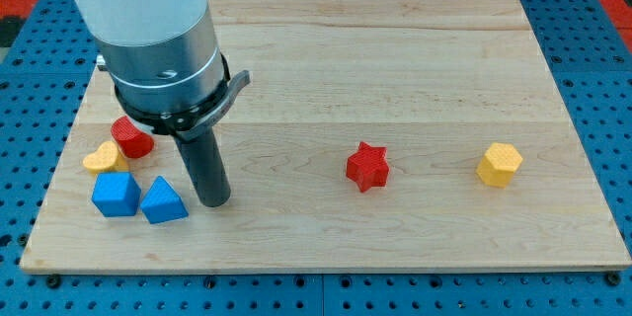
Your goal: Place the red blocks at the bottom center of the board
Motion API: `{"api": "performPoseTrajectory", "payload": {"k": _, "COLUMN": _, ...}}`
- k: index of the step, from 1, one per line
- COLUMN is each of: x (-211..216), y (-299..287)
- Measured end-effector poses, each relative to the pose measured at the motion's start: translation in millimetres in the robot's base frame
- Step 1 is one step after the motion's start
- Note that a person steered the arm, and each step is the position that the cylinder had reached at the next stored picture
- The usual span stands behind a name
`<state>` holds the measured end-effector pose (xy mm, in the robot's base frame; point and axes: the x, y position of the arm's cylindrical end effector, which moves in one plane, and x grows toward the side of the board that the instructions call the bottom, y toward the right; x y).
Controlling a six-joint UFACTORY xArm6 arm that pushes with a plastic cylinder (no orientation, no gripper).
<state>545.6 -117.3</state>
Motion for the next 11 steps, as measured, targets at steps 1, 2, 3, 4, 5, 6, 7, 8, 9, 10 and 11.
{"api": "performPoseTrajectory", "payload": {"k": 1, "x": -2, "y": -62}}
{"api": "performPoseTrajectory", "payload": {"k": 2, "x": -32, "y": -72}}
{"api": "performPoseTrajectory", "payload": {"k": 3, "x": -68, "y": -87}}
{"api": "performPoseTrajectory", "payload": {"k": 4, "x": -89, "y": -104}}
{"api": "performPoseTrajectory", "payload": {"k": 5, "x": -89, "y": -82}}
{"api": "performPoseTrajectory", "payload": {"k": 6, "x": -85, "y": -108}}
{"api": "performPoseTrajectory", "payload": {"k": 7, "x": -85, "y": -166}}
{"api": "performPoseTrajectory", "payload": {"k": 8, "x": -85, "y": -188}}
{"api": "performPoseTrajectory", "payload": {"k": 9, "x": -87, "y": -187}}
{"api": "performPoseTrajectory", "payload": {"k": 10, "x": -97, "y": -187}}
{"api": "performPoseTrajectory", "payload": {"k": 11, "x": -111, "y": -187}}
